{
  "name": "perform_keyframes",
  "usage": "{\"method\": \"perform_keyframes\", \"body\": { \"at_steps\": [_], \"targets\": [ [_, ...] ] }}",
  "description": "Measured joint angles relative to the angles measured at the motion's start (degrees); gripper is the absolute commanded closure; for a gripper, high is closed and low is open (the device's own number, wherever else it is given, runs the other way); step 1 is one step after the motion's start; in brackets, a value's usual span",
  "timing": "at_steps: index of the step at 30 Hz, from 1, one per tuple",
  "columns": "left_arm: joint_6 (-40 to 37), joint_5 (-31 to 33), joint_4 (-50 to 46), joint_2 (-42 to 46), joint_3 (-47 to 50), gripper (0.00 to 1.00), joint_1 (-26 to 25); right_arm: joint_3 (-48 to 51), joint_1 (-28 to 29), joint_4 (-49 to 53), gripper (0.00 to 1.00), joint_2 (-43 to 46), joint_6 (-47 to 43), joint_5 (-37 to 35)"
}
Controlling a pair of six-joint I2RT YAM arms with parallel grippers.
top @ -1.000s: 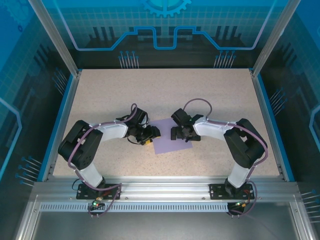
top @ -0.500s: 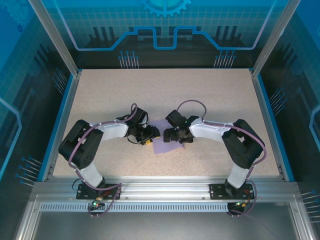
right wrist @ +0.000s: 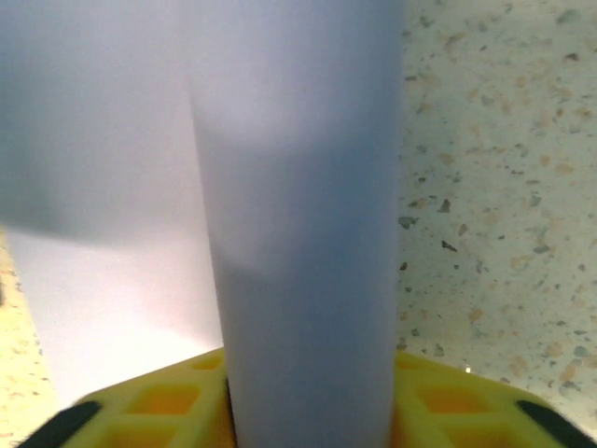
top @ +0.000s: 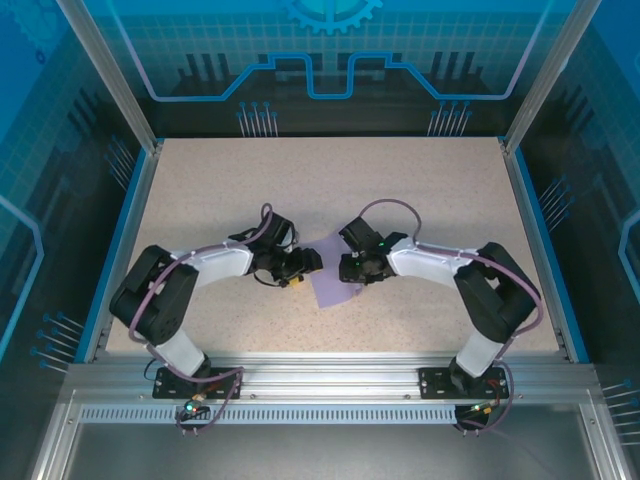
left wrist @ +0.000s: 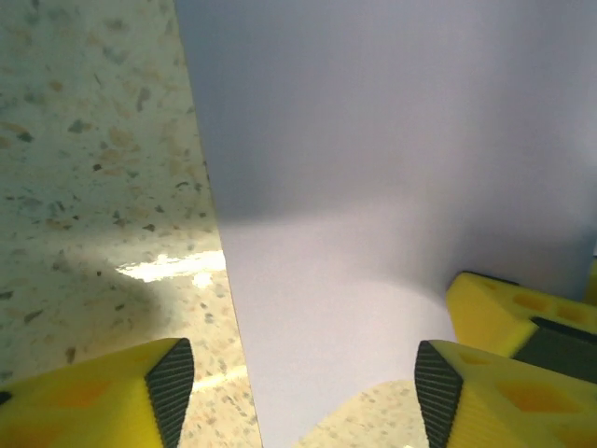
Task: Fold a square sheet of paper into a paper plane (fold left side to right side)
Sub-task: Pick up the square sheet of paper from the center of the table, then place a square sheet of paper at the center of the table.
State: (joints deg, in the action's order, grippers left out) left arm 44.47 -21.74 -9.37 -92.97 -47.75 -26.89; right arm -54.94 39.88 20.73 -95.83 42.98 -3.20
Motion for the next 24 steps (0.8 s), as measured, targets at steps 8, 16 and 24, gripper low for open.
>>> {"method": "perform_keyframes", "body": {
  "at_steps": [8,16,24],
  "targets": [
    [-0.7,-1.8,3.5,21.5,7.5,0.09,9.6,14.4,-7.1,-17.6,0.76,14.6,-1.1,12.3],
    [2.4,-8.0,10.9,34.4,9.0,0.04,12.9,17.7,-13.1,-29.3,0.76,27.9,-2.4,27.0],
    [9.3,-14.8,25.7,34.9,9.0,0.02,12.9,15.4,-13.6,-38.4,0.77,35.8,3.2,34.4]
  ]
}}
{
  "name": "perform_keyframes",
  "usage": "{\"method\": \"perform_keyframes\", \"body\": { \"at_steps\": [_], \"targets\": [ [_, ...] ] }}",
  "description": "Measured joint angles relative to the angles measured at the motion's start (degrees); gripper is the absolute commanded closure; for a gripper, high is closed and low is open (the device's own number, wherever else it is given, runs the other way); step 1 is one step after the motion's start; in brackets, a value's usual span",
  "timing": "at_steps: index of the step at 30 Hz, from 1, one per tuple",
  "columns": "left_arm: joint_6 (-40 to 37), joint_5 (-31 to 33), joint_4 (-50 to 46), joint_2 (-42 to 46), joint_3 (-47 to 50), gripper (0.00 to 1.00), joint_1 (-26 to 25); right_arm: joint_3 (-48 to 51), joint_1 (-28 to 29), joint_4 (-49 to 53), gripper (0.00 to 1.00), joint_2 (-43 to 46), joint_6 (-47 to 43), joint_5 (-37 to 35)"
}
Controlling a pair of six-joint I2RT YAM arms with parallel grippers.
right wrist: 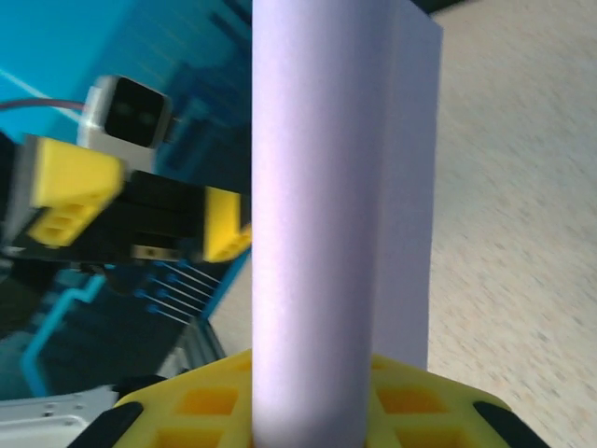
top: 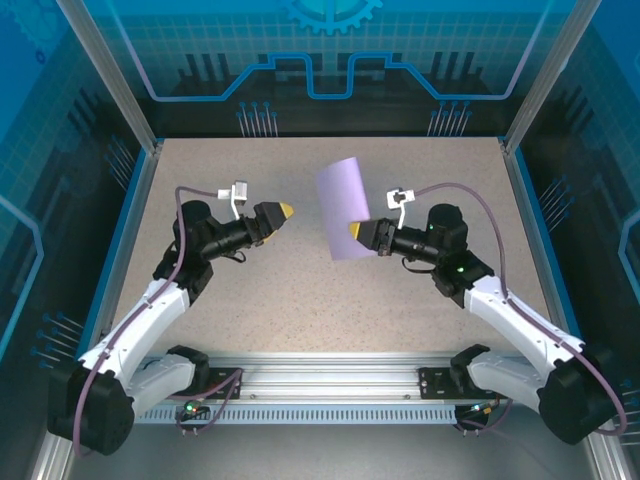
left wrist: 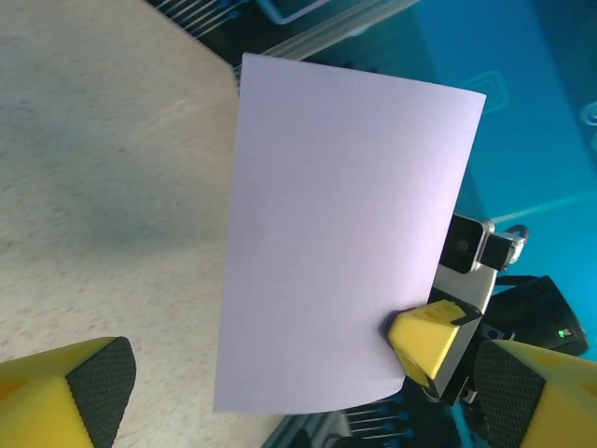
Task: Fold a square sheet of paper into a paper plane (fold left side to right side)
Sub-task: Place a square sheet of paper at the center of the table.
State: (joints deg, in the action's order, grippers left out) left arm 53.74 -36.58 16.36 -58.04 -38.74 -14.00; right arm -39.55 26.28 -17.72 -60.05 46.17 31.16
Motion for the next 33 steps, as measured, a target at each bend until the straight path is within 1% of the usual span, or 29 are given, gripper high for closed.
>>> {"method": "perform_keyframes", "body": {
  "at_steps": [4,8,15,17,19,21,23,27,29,30,33],
  "targets": [
    [1.0,-1.8,4.3,-0.8,-0.7,0.01,-0.9,-1.5,0.3,-3.8,0.77,1.0,4.3,0.9],
    [1.3,-2.7,7.3,-2.6,-2.7,0.01,-3.5,-4.3,1.9,-6.4,0.77,1.2,7.8,0.9],
    [0.2,-3.4,9.9,-4.5,-5.9,0.01,-7.0,-6.6,5.4,-11.0,0.78,0.5,12.6,0.8],
    [0.0,-3.4,10.2,-4.8,-6.5,0.04,-7.4,-6.6,6.0,-12.0,0.78,-0.2,13.7,0.8],
    [-0.3,-3.5,10.5,-4.9,-6.8,0.22,-7.7,-6.6,6.1,-12.3,0.78,-0.9,14.4,0.7],
    [-1.0,-3.7,11.0,-4.9,-7.0,0.46,-7.9,-6.6,6.1,-12.1,0.78,-1.2,14.5,0.1],
    [-1.6,-3.6,10.8,-4.9,-7.2,0.63,-8.0,-6.5,6.1,-11.8,0.78,-1.1,14.5,-0.7],
    [-3.8,-3.1,7.8,-3.8,-7.4,0.83,-8.0,-5.0,5.5,-11.0,0.77,-0.3,14.4,-2.0],
    [-4.8,-2.6,6.0,-3.0,-7.4,0.94,-8.0,-4.3,4.9,-8.8,0.73,0.5,14.1,-2.6],
    [-5.4,-2.3,5.3,-2.7,-7.4,0.98,-8.0,-4.1,4.6,-7.5,0.70,0.9,13.6,-2.8],
    [-6.6,-1.5,2.0,-2.4,-7.4,0.98,-8.0,-4.0,3.8,-1.4,0.58,2.5,10.8,-4.1]
  ]
}}
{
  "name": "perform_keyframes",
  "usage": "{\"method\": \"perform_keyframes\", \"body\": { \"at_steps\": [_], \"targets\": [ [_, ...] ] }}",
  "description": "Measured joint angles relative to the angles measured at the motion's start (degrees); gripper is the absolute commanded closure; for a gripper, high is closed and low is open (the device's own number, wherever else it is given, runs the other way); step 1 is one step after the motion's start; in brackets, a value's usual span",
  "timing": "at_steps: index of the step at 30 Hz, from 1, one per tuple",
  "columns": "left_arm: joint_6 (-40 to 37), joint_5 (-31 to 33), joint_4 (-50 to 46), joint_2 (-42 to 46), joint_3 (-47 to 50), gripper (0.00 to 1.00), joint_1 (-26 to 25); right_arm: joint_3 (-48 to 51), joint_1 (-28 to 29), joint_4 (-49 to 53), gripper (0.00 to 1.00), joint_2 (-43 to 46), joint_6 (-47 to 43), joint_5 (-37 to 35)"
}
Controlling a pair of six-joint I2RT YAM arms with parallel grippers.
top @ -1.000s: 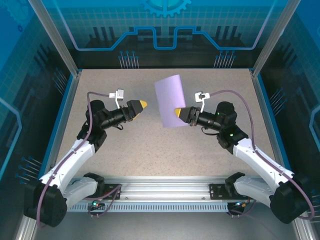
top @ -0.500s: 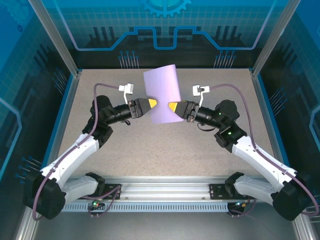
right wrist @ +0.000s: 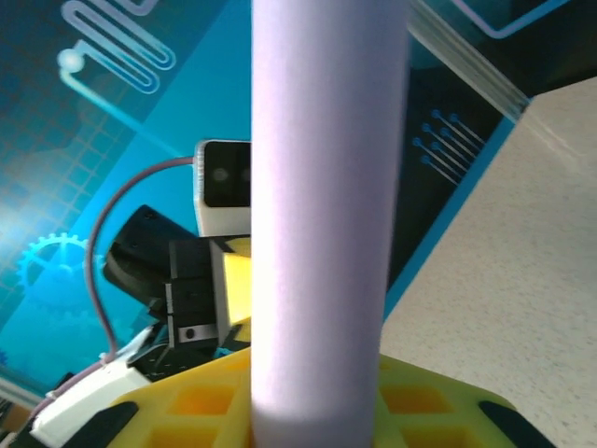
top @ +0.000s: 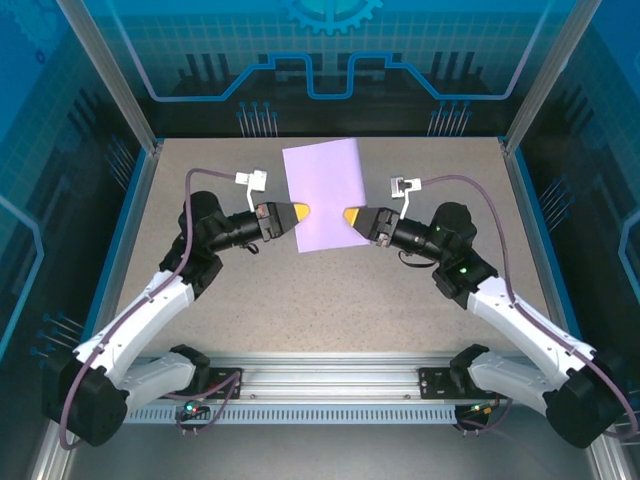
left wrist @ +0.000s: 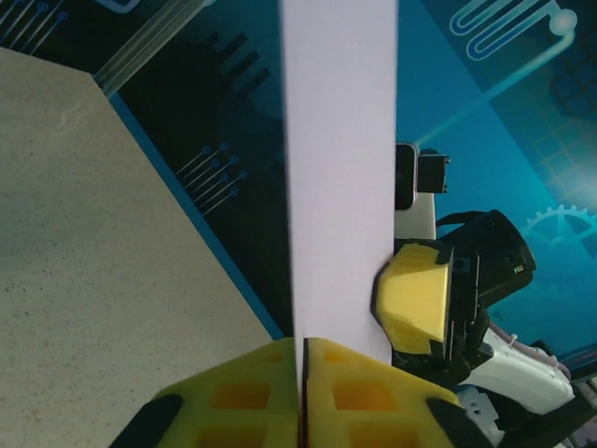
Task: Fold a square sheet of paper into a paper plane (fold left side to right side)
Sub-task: Place a square sheet of paper at the center of the table, then first fold in half a square sheet of paper at the center of the table.
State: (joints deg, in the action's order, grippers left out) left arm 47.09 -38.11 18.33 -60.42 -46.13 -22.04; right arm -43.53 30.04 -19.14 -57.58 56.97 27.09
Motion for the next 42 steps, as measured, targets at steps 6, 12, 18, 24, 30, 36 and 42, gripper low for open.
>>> {"method": "perform_keyframes", "body": {
  "at_steps": [6,12,18,24,30,36,42],
  "targets": [
    [-3.7,2.8,-10.0,-1.0,0.1,0.98,0.0,0.0,-2.8,17.8,0.39,5.1,-8.5,-5.8],
    [-6.4,4.9,-16.1,-7.5,1.8,0.98,0.0,-0.5,-4.3,34.9,0.29,5.1,-17.0,-13.4],
    [-8.7,6.1,-18.3,-16.9,2.7,0.98,0.0,-0.3,-4.3,44.2,0.28,1.4,-21.8,-18.6],
    [-11.4,7.8,-20.8,-24.8,2.6,0.98,0.0,2.4,-4.3,44.1,0.36,-1.8,-21.6,-19.3],
    [-13.2,10.1,-24.6,-27.4,1.1,0.98,0.0,4.0,-3.7,39.9,0.61,-9.1,-19.3,-17.5],
    [-15.1,11.4,-27.2,-27.8,-0.3,0.97,0.0,3.5,-1.4,32.4,0.77,-20.7,-16.2,-15.8],
    [-16.2,11.6,-28.8,-27.8,-0.8,0.97,0.0,-0.3,-0.3,27.4,0.82,-31.9,-13.6,-15.9]
  ]
}}
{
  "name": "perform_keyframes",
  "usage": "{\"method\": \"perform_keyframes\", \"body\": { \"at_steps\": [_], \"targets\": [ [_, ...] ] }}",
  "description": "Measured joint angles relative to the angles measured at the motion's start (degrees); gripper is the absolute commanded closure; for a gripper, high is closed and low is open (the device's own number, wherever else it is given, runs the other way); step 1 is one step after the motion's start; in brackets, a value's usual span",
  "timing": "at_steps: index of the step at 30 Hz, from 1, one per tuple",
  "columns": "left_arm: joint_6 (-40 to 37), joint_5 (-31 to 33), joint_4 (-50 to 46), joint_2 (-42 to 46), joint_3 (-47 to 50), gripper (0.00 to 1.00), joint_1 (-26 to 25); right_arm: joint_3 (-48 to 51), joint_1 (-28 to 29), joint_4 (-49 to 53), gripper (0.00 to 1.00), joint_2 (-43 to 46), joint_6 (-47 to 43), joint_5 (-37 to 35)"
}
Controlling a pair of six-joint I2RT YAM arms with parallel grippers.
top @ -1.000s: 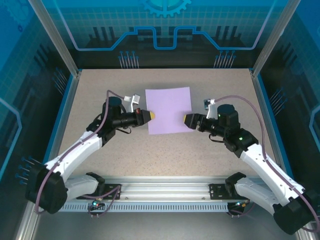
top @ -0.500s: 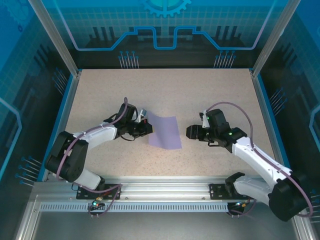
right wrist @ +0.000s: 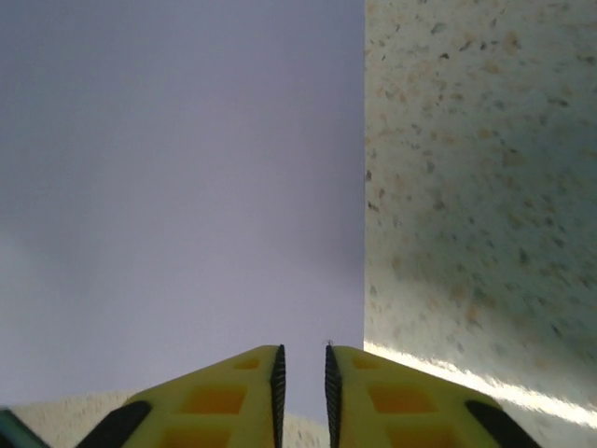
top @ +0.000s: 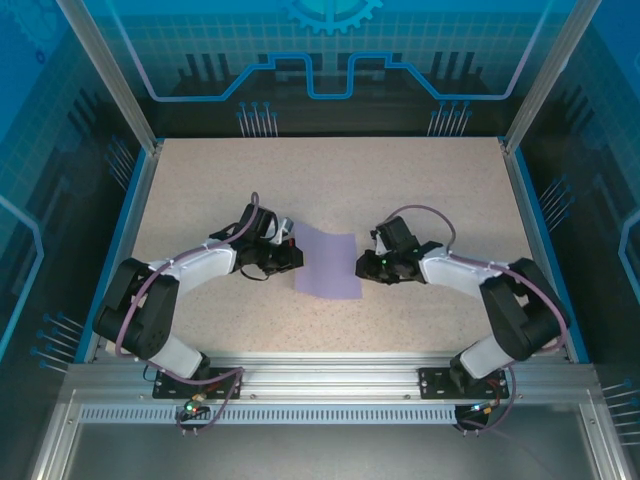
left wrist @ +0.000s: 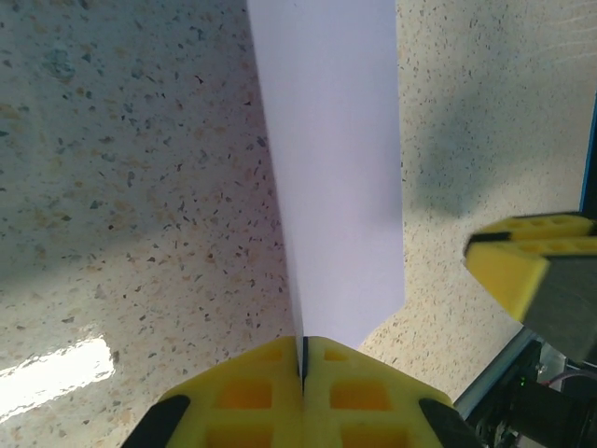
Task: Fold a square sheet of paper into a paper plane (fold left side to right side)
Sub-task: First fold in half a square sheet of paper at the center of the table.
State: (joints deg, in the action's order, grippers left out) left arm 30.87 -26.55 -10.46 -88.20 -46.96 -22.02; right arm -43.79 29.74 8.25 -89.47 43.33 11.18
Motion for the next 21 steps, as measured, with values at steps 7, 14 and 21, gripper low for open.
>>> {"method": "perform_keyframes", "body": {
  "at_steps": [7,14,21],
  "targets": [
    [-1.0,-0.3,-0.7,0.0,-0.3,0.82,0.0,-3.0,0.8,-1.3,0.82,-6.6,0.7,-0.2],
    [-0.4,-3.8,-0.4,0.0,-1.8,0.49,-0.8,-3.7,1.5,-0.8,0.82,-8.1,0.6,-1.3],
    [2.1,-7.0,2.5,-1.4,-4.6,0.33,-4.1,-2.1,1.8,-3.7,0.80,-7.6,1.1,-1.5]
  ]
}}
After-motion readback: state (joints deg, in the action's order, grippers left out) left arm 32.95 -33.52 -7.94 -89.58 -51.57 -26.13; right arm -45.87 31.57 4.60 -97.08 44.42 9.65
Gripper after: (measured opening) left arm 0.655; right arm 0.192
